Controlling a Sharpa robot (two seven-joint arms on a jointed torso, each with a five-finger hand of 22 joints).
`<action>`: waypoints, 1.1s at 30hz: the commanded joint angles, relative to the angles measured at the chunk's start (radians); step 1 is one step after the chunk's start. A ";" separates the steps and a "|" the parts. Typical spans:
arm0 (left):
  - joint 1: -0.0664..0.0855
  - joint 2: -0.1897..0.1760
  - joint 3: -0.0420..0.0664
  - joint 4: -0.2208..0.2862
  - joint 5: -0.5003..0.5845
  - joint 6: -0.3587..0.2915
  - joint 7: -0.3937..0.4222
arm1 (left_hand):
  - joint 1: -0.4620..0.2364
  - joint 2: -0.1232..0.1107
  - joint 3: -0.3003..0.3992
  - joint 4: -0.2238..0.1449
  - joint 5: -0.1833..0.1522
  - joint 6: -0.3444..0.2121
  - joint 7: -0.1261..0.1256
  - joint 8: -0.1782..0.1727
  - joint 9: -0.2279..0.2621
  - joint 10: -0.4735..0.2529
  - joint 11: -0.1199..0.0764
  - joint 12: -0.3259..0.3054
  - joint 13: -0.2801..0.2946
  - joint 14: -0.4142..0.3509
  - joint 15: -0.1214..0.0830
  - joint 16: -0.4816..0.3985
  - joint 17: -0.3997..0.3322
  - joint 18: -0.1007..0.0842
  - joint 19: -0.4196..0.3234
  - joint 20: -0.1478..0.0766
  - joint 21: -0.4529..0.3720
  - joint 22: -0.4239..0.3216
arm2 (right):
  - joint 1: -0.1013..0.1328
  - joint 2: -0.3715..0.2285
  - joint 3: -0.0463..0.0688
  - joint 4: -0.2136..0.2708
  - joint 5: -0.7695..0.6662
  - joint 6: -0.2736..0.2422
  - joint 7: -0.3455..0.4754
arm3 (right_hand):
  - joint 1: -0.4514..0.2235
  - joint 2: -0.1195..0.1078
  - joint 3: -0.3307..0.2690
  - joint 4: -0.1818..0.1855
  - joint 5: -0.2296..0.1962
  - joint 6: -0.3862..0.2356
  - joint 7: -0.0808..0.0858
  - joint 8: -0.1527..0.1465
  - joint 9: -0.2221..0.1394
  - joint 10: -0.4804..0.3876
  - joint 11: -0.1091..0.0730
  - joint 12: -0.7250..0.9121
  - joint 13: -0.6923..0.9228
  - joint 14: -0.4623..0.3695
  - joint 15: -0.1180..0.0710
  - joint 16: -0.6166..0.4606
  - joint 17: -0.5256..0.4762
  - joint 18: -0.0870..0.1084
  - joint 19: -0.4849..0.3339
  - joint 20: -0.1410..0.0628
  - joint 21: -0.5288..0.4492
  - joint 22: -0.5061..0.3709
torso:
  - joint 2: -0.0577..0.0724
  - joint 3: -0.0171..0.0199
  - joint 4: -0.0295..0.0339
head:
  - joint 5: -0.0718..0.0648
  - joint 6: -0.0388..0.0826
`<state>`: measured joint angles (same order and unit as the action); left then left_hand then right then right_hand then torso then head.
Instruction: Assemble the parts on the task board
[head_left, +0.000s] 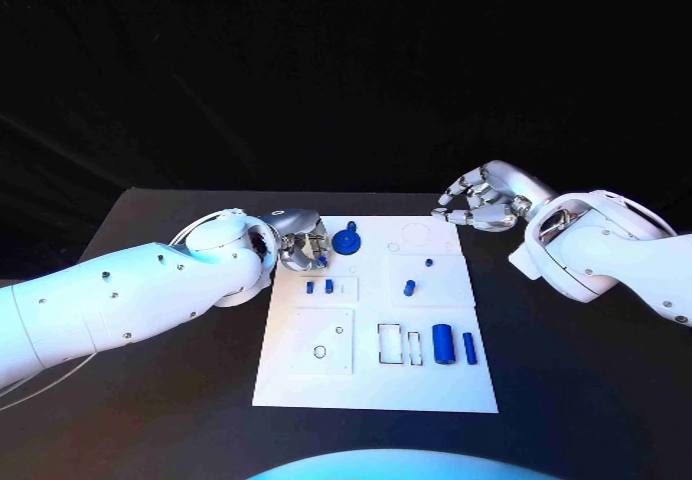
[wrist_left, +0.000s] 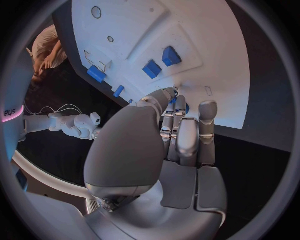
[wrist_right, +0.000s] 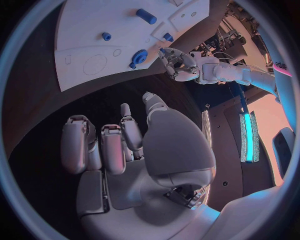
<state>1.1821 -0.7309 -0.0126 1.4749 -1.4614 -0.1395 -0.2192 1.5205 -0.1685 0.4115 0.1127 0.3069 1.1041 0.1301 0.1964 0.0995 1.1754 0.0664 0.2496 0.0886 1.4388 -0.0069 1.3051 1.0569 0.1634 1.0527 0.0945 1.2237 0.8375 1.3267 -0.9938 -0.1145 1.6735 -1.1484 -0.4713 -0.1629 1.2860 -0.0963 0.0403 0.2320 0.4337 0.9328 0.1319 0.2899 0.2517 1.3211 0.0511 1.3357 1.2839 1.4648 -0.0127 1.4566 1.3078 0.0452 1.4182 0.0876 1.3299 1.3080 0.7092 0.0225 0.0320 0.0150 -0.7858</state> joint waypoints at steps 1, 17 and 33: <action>0.000 0.002 0.000 -0.002 0.013 0.018 -0.005 | -0.009 0.000 0.005 0.000 -0.005 0.005 -0.001 -0.004 0.002 0.008 -0.001 -0.005 -0.001 0.005 0.000 0.003 -0.002 -0.011 0.006 -0.003 0.005 0.000 | -0.001 0.000 0.000 0.001 -0.004 0.003 0.006 | 0.006 0.005 0.002 0.005 0.006 -0.004 -0.002 0.006 0.001 -0.002 -0.001 -0.002 0.001 0.060 -0.008 -0.005 0.071 0.019 -0.008 0.001 -0.006 0.082 | -0.001 0.0004 -0.0003 | 0.001 -0.001; 0.000 0.021 -0.002 -0.025 0.017 0.041 -0.006 | -0.010 0.000 0.005 0.000 -0.006 0.006 -0.001 -0.005 0.001 0.009 -0.001 -0.006 -0.001 0.004 0.000 0.003 -0.004 -0.010 0.006 -0.003 0.004 0.000 | -0.001 0.001 0.000 0.002 -0.004 0.003 0.007 | 0.006 0.005 0.002 0.005 0.006 -0.004 -0.002 0.006 0.001 -0.002 -0.001 -0.002 0.001 0.060 -0.008 -0.005 0.071 0.019 -0.008 0.001 -0.006 0.082 | 0.000 -0.0004 0.0001 | 0.002 -0.002; -0.001 0.035 -0.004 -0.041 0.017 0.062 -0.012 | -0.012 0.001 0.005 -0.001 -0.007 0.007 -0.001 -0.006 0.001 0.011 -0.002 -0.008 -0.001 0.003 0.000 0.001 -0.008 -0.010 0.004 -0.003 0.003 -0.002 | -0.001 0.000 0.000 0.003 -0.004 0.003 0.006 | 0.006 0.005 0.002 0.005 0.006 -0.004 -0.002 0.006 0.001 -0.002 -0.001 -0.002 0.001 0.060 -0.008 -0.005 0.071 0.019 -0.008 0.001 -0.006 0.082 | 0.000 0.0006 -0.0001 | 0.002 -0.006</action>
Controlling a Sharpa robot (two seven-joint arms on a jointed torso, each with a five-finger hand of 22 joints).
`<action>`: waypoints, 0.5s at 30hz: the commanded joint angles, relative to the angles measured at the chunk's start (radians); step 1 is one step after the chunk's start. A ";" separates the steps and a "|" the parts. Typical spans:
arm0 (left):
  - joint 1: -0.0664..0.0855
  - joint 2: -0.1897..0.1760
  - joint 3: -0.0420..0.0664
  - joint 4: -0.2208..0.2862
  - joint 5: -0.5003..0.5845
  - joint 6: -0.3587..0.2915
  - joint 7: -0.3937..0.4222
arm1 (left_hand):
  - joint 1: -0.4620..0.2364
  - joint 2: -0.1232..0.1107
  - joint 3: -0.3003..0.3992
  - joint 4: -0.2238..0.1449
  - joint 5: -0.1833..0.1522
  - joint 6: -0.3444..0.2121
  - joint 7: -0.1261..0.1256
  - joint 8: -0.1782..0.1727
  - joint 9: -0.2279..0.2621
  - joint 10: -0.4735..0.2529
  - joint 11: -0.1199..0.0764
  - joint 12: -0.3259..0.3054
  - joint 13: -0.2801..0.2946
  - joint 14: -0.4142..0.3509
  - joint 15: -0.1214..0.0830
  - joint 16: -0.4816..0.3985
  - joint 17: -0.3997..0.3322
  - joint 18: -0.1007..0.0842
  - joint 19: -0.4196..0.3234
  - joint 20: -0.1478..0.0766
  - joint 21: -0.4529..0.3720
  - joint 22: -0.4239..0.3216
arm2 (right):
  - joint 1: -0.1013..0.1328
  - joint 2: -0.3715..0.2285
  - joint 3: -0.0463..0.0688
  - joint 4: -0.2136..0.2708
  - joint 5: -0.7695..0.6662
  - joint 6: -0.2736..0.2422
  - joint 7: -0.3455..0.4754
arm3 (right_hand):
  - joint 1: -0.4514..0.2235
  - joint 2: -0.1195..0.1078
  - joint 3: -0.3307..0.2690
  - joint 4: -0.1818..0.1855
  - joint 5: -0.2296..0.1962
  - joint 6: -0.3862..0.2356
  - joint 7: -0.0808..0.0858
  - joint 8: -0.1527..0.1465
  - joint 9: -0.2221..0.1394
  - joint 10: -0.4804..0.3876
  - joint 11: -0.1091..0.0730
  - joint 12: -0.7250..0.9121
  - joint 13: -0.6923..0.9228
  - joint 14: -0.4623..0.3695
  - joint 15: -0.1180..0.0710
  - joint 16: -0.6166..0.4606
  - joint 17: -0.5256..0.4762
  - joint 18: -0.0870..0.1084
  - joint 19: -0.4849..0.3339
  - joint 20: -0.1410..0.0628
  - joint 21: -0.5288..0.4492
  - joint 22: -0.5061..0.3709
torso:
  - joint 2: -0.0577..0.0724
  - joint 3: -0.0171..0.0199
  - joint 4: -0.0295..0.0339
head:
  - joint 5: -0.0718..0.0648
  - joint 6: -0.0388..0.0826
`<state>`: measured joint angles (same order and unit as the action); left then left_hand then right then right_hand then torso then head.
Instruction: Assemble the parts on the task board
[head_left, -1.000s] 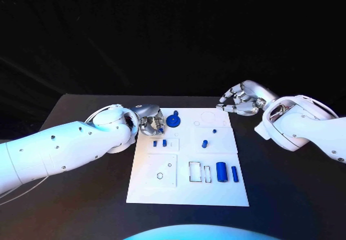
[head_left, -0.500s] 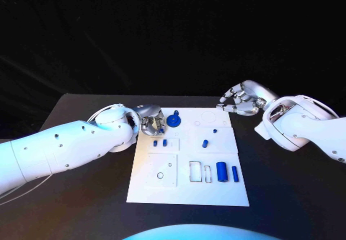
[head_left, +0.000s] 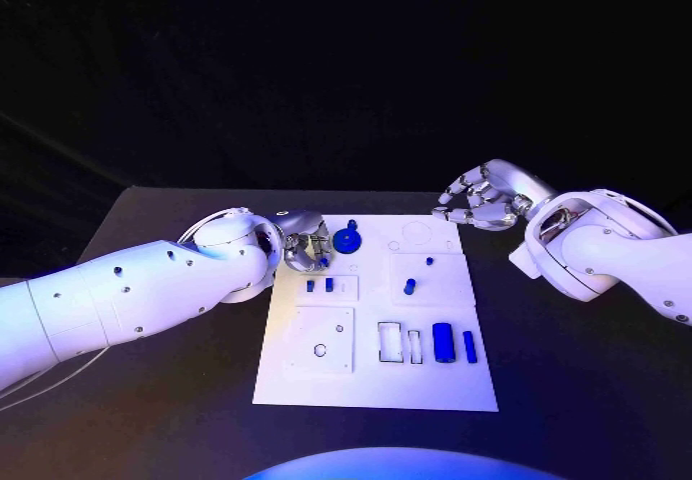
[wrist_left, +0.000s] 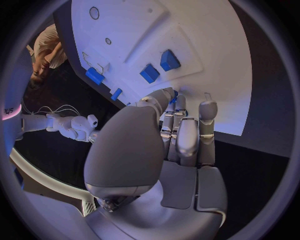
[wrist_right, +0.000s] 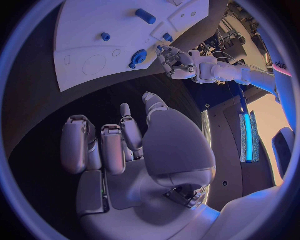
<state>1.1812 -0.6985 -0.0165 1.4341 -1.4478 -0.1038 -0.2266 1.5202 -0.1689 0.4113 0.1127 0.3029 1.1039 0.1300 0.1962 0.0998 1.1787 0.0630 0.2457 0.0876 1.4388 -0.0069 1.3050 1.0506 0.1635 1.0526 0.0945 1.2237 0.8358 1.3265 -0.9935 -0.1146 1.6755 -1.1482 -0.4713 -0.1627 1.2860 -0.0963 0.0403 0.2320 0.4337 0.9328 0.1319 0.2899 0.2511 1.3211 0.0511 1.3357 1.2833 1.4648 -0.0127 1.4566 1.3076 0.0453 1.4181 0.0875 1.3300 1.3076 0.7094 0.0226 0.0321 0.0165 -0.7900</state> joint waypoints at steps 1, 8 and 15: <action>0.000 0.003 0.000 0.000 0.004 0.029 -0.005 | -0.011 0.001 0.006 -0.001 -0.003 0.008 -0.001 -0.006 0.001 0.008 0.002 -0.004 0.000 0.003 0.000 0.001 -0.001 -0.010 0.004 -0.003 0.004 -0.001 | 0.000 0.000 0.000 0.001 -0.004 0.003 0.006 | 0.006 0.005 0.002 0.005 0.006 -0.004 -0.002 0.006 0.002 -0.002 -0.001 -0.002 0.001 0.060 -0.008 -0.005 0.071 0.019 -0.008 0.001 -0.006 0.082 | 0.000 0.0005 0.0003 | -0.001 -0.002; -0.001 0.002 -0.001 0.000 0.004 0.037 -0.011 | -0.017 -0.001 0.005 -0.001 -0.006 0.004 0.002 -0.013 -0.002 0.005 0.004 -0.013 -0.001 0.002 0.001 0.002 -0.002 -0.011 0.004 -0.002 0.004 0.000 | 0.000 0.000 0.000 0.000 -0.004 0.003 0.006 | 0.008 0.005 0.002 0.005 0.009 -0.004 -0.002 0.007 0.002 -0.003 -0.002 -0.003 0.000 0.060 -0.009 -0.005 0.071 0.019 -0.008 0.001 -0.007 0.082 | 0.000 0.0005 0.0002 | 0.000 -0.003; -0.001 0.003 -0.001 0.000 0.006 0.036 -0.018 | -0.036 -0.014 0.013 0.002 -0.005 -0.033 0.021 -0.054 -0.018 -0.023 0.023 -0.057 -0.012 -0.001 0.016 0.003 -0.011 -0.010 -0.002 0.008 0.000 -0.007 | 0.000 0.001 0.000 -0.001 -0.004 0.002 0.007 | 0.008 0.005 0.002 0.005 0.009 -0.004 -0.002 0.007 0.002 -0.003 -0.002 -0.003 0.000 0.060 -0.009 -0.005 0.071 0.019 -0.008 0.001 -0.007 0.082 | 0.000 0.0003 -0.0001 | 0.000 -0.003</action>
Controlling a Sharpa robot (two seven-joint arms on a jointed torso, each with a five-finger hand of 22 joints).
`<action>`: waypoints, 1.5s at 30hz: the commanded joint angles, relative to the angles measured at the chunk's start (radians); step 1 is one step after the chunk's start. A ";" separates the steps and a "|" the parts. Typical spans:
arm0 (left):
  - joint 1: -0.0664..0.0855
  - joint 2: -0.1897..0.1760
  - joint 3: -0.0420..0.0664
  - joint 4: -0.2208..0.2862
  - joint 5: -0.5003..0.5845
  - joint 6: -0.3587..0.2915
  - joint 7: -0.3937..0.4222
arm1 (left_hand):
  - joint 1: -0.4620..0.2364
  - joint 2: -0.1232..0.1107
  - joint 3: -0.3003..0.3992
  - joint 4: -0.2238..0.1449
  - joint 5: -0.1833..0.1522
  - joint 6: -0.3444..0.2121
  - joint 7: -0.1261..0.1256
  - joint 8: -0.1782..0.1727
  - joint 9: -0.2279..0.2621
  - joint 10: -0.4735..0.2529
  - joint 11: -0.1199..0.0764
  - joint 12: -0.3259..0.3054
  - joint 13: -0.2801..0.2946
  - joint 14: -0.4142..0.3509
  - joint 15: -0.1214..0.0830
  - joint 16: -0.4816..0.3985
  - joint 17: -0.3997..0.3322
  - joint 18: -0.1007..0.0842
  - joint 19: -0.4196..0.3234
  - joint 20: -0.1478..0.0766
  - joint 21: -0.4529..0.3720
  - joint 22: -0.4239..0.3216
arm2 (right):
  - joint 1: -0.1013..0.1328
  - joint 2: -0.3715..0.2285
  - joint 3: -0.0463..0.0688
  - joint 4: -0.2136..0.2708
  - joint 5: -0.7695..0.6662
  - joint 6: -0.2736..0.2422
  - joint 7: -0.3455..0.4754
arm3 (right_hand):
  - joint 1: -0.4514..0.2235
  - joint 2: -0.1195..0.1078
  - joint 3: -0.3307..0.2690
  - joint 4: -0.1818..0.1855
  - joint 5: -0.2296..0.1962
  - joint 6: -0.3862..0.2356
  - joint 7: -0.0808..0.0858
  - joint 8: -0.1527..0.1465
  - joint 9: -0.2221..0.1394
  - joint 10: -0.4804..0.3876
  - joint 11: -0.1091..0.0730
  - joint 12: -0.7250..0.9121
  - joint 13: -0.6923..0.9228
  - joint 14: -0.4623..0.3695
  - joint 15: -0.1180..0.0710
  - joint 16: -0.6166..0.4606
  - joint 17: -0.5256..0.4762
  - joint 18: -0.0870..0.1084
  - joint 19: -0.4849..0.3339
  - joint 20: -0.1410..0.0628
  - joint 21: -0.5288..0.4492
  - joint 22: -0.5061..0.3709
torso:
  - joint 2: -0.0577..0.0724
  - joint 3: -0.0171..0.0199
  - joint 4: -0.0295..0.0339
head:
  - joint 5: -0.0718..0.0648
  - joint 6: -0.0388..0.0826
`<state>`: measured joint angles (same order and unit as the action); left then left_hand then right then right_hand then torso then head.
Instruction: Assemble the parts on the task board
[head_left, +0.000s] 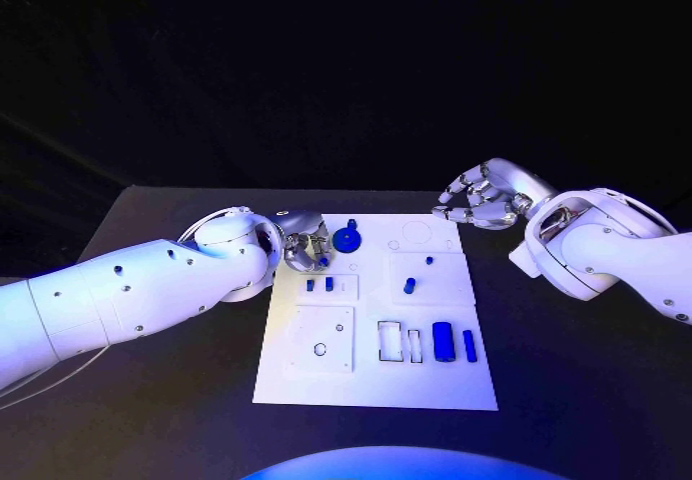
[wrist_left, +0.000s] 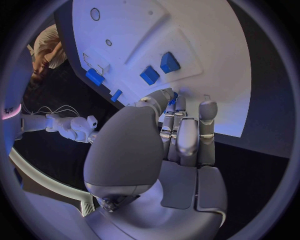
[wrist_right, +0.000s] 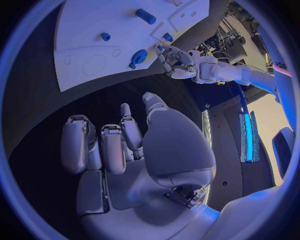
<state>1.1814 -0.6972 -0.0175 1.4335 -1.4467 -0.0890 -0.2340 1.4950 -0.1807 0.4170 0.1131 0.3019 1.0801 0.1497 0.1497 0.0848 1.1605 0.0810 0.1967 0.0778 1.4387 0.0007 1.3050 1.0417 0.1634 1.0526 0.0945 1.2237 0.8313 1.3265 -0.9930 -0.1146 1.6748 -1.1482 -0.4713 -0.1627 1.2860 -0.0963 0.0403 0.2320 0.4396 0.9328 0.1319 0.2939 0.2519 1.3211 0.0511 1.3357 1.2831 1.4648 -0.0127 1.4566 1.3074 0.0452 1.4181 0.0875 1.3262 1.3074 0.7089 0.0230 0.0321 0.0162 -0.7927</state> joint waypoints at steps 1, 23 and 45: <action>-0.001 0.002 0.000 0.000 0.005 0.022 -0.012 | -0.012 -0.004 0.008 0.003 -0.004 -0.012 0.003 -0.011 -0.005 -0.007 0.006 -0.012 -0.003 -0.001 0.009 0.003 -0.003 -0.010 -0.003 0.009 0.000 -0.003 | 0.000 0.001 0.000 0.000 -0.004 0.002 0.007 | 0.008 0.005 0.002 0.005 0.003 -0.004 -0.002 0.003 0.001 -0.003 -0.002 -0.003 0.000 0.060 -0.009 -0.005 0.071 0.019 -0.008 0.001 -0.004 0.082 | 0.000 -0.0001 -0.0001 | 0.000 -0.001; -0.001 -0.009 0.000 0.006 0.007 0.012 -0.028 | -0.032 -0.035 0.016 0.006 -0.004 -0.072 0.025 -0.075 -0.022 -0.022 0.025 -0.061 -0.009 -0.006 0.026 0.009 -0.015 -0.007 -0.009 0.025 -0.007 -0.015 | -0.001 -0.002 0.000 -0.004 -0.004 0.003 0.007 | 0.013 0.002 -0.001 0.011 0.006 -0.014 -0.001 0.002 0.000 -0.100 -0.001 -0.107 -0.118 0.047 -0.009 -0.041 0.023 0.030 -0.035 0.000 -0.053 0.050 | 0.000 -0.0004 -0.0001 | -0.001 0.000; 0.007 -0.145 0.027 0.053 0.620 -0.185 0.233 | -0.041 -0.015 0.000 0.019 -0.006 -0.016 0.027 -0.052 -0.015 -0.043 0.033 -0.064 -0.001 -0.258 0.032 -0.339 -0.525 0.021 -0.176 0.034 -0.165 -0.211 | -0.032 0.019 -0.007 -0.050 -0.305 0.189 -0.001 | 0.216 -0.050 0.201 -0.042 -0.143 0.080 0.006 -0.079 -0.054 -0.241 0.019 -1.055 -1.003 0.039 0.006 -0.140 -0.087 0.042 -0.047 0.009 -0.142 0.016 | -0.001 -0.0015 -0.0014 | -0.049 0.025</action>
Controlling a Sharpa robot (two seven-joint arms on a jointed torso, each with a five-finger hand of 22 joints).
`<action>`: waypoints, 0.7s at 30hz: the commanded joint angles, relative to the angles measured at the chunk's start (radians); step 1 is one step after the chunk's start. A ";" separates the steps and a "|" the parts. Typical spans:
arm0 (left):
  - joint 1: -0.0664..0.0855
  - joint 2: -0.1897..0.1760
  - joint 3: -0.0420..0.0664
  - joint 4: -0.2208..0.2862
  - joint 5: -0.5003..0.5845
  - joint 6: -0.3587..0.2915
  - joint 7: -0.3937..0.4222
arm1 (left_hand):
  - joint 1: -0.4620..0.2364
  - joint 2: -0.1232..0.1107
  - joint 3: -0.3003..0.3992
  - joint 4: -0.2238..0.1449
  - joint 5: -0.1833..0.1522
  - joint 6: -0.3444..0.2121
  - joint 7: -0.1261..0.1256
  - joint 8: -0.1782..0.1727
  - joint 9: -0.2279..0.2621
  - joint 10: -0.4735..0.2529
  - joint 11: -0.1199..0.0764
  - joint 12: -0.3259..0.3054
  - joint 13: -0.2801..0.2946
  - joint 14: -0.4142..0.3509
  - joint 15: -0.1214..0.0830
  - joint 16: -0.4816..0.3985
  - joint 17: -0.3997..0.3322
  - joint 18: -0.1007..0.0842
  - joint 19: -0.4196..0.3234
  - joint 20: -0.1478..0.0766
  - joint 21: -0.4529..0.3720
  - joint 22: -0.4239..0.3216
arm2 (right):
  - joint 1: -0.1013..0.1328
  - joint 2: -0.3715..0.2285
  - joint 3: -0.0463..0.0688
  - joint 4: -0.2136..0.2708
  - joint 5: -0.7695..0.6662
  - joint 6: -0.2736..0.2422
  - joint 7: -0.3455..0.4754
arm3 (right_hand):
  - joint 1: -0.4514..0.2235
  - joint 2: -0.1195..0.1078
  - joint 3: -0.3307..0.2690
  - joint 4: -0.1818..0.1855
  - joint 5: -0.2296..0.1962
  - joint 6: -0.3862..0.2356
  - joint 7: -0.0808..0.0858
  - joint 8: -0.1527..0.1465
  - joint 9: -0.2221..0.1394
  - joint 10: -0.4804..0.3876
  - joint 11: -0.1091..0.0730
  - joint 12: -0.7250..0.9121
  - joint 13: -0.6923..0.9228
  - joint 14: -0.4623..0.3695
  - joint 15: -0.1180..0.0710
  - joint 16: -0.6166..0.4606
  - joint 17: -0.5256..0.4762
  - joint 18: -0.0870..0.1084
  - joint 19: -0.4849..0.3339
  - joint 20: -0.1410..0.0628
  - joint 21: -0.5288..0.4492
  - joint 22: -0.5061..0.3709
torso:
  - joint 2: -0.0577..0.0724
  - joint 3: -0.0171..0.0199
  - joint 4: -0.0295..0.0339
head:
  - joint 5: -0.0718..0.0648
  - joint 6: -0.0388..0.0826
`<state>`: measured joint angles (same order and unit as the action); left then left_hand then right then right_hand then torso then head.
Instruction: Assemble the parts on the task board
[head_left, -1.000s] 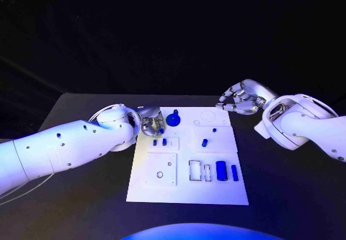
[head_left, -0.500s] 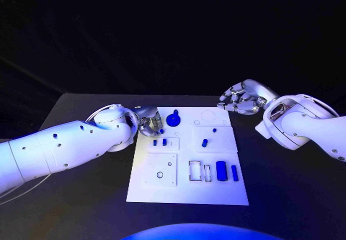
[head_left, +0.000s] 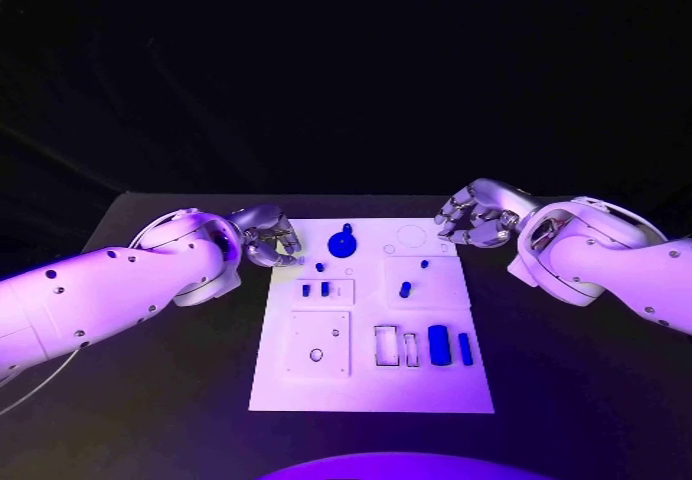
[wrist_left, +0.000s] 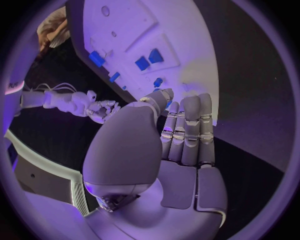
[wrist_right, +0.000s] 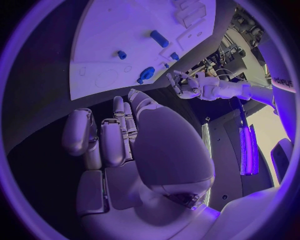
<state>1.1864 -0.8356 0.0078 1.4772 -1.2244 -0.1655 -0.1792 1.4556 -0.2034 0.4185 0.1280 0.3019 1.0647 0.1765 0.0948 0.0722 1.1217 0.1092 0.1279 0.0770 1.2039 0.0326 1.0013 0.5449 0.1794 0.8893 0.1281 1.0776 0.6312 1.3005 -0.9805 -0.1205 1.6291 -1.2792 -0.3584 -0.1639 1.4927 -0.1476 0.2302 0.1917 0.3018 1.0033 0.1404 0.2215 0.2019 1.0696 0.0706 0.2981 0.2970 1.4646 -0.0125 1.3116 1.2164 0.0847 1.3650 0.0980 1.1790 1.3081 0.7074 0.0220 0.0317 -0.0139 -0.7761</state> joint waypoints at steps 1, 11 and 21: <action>0.002 -0.013 0.001 0.014 0.499 -0.121 0.216 | -0.003 0.010 -0.005 0.005 -0.006 -0.004 0.002 0.003 -0.003 -0.009 0.007 0.007 0.000 -0.039 0.002 -0.062 -0.044 0.005 -0.024 0.002 -0.037 -0.021 | -0.011 0.010 -0.002 -0.006 -0.208 0.082 -0.003 | 0.010 -0.003 0.016 -0.005 -0.006 0.017 -0.004 -0.012 -0.007 0.016 0.000 -0.031 -0.030 0.039 0.005 0.006 0.005 0.002 0.007 -0.002 0.008 0.018 | 0.002 -0.0003 -0.0004 | -0.024 0.011; 0.001 -0.057 -0.002 0.066 1.047 -0.121 0.428 | -0.006 0.034 -0.042 0.002 -0.006 0.005 -0.006 0.022 -0.001 0.023 -0.004 0.067 0.018 -0.082 0.002 -0.156 -0.104 0.005 -0.055 0.011 -0.118 -0.070 | -0.054 0.050 -0.005 -0.020 -0.424 0.101 -0.034 | -0.005 -0.024 0.042 -0.014 0.005 0.040 -0.003 -0.052 -0.024 0.052 0.004 -0.093 -0.097 0.048 0.008 0.037 0.040 -0.010 0.035 -0.002 0.060 0.059 | 0.003 0.0003 0.0007 | -0.049 0.017; 0.000 -0.072 -0.003 0.090 1.123 -0.121 0.465 | 0.001 0.041 -0.050 -0.007 -0.005 0.006 -0.006 0.026 -0.001 0.021 -0.006 0.079 0.022 -0.079 0.000 -0.165 -0.112 0.005 -0.049 0.010 -0.127 -0.076 | -0.069 0.081 -0.007 -0.025 -0.479 0.118 -0.051 | -0.010 -0.030 0.054 -0.020 0.018 0.051 0.000 -0.065 -0.029 0.065 0.006 -0.110 -0.116 0.052 0.009 0.053 0.058 -0.016 0.050 0.000 0.089 0.080 | 0.002 -0.0004 0.0013 | -0.052 0.012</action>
<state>1.1859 -0.9071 0.0045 1.5630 -0.1826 -0.2800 0.2307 1.4563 -0.1722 0.3740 0.1200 0.3019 1.0665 0.1747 0.1152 0.0707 1.1368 0.1051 0.2015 0.0973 1.1259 0.0343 0.8398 0.4341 0.1793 0.8398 0.1393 0.9545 0.5559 1.2335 -0.9017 -0.1272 1.6059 -1.6959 -0.2671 -0.1961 1.4809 -0.1678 0.2778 0.1710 0.3158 1.0494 0.1412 0.1622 0.1737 1.1288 0.0764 0.1912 0.1811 1.4683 -0.0089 1.3617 1.2738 0.0846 1.4097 0.0965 1.2652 1.3079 0.7099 0.0214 0.0328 -0.0644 -0.7628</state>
